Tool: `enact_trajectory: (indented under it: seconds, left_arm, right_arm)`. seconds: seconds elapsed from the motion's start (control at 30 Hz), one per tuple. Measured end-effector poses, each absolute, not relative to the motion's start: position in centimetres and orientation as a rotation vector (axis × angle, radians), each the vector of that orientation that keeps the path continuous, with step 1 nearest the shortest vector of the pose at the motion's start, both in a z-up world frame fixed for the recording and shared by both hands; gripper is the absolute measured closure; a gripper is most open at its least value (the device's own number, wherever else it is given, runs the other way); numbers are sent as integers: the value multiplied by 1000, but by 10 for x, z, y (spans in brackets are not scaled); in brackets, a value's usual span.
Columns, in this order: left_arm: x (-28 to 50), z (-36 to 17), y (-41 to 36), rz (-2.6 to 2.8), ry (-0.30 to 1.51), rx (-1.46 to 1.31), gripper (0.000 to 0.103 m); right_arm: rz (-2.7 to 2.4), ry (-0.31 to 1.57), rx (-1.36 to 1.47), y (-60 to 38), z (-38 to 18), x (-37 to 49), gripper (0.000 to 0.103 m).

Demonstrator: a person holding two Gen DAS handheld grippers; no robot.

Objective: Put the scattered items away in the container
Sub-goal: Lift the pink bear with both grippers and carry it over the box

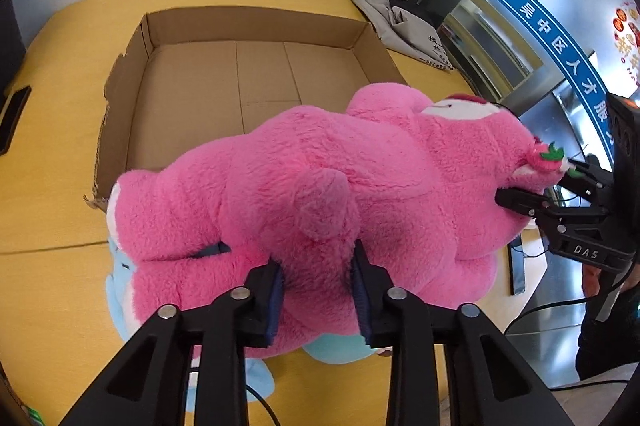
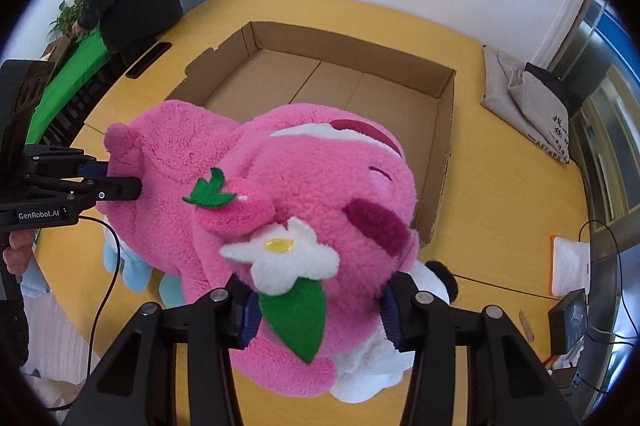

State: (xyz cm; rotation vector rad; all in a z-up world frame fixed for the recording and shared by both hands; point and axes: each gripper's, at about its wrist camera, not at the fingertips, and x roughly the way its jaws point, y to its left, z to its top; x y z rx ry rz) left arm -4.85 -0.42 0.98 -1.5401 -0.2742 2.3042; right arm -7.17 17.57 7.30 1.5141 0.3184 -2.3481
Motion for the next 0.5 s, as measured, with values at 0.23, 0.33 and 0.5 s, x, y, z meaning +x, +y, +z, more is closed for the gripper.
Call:
enact_trajectory:
  seconds: [0.23,0.33,0.5]
  left_arm:
    - [-54,-6,15,2256,-277,-1555,5]
    - [-55,-8,28,2301,-196,-1570,21]
    - [-53,0,19,2301,-219,-1587,61]
  right_arm:
    - [-2271,207,1688,194,22,-87,25]
    - [-2257,184,1700,197,20,-94,25]
    - [-2270,207,1679,193,25,-93,54]
